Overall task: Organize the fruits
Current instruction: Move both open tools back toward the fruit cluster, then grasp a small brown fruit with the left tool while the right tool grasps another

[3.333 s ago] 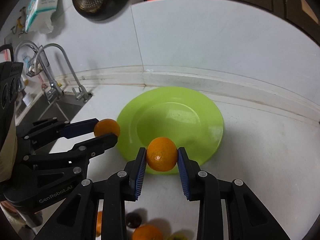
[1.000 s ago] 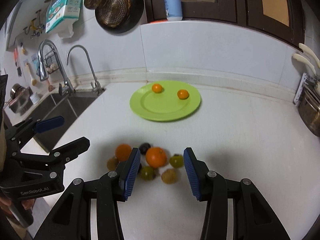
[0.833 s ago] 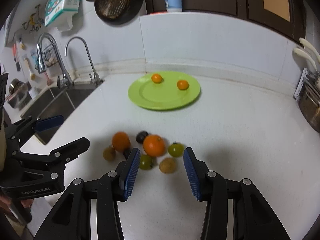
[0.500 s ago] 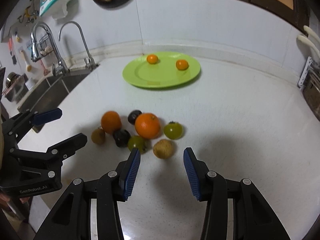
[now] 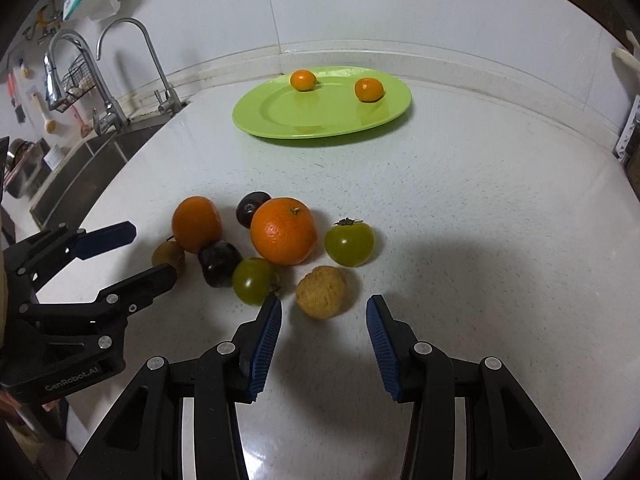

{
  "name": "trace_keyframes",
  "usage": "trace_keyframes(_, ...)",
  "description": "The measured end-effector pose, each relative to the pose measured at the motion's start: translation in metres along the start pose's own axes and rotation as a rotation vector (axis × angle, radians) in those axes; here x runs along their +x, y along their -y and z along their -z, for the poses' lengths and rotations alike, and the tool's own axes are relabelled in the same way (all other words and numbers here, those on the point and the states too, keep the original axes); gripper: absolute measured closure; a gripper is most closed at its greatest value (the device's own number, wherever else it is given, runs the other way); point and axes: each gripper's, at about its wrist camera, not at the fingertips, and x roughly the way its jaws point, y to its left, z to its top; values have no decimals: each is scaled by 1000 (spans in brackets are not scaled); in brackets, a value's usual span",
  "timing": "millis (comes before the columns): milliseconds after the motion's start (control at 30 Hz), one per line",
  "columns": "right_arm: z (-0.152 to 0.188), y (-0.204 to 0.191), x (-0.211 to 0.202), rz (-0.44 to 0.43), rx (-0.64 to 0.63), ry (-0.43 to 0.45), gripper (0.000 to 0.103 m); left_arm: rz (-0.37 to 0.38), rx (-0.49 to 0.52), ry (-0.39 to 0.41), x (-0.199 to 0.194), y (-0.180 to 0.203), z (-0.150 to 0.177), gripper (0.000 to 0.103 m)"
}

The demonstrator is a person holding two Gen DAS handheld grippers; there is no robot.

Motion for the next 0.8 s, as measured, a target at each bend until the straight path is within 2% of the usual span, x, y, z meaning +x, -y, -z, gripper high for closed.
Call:
trace_keyframes(100, -3, -1, 6, -1, -3, -13, 66, 9, 0, -8, 4, -1, -1, 56)
trace_keyframes(333, -5, -2, 9, -4, -6, -21, 74, 45, -4, -27, 9, -1, -1, 76)
trace_keyframes(800, -4, -9, -13, -9, 3, 24, 74, 39, -4, 20, -14, -1, -2, 77)
